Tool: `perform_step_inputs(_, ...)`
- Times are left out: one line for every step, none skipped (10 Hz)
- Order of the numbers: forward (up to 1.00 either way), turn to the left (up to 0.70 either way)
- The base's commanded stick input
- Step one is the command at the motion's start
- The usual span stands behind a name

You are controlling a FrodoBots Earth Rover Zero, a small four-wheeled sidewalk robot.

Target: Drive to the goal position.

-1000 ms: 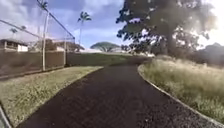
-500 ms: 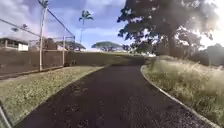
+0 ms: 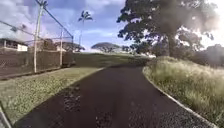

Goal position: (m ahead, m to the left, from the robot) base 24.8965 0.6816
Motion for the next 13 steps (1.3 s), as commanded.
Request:
perform_step_inputs(0.7, 0.0)
perform_step_inputs(0.7, 0.0)
perform_step_inputs(0.7, 0.0)
perform_step_inputs(0.7, 0.0)
perform_step_inputs(0.7, -0.16)
perform_step_inputs(0.7, -0.35)
perform_step_inputs(0.7, -0.35)
perform_step_inputs(0.7, -0.35)
perform_step_inputs(0.7, -0.35)
perform_step_inputs(0.7, -0.35)
perform_step_inputs(0.7, -0.27)
perform_step_inputs(0.7, -0.1)
perform_step_inputs(0.7, 0.0)
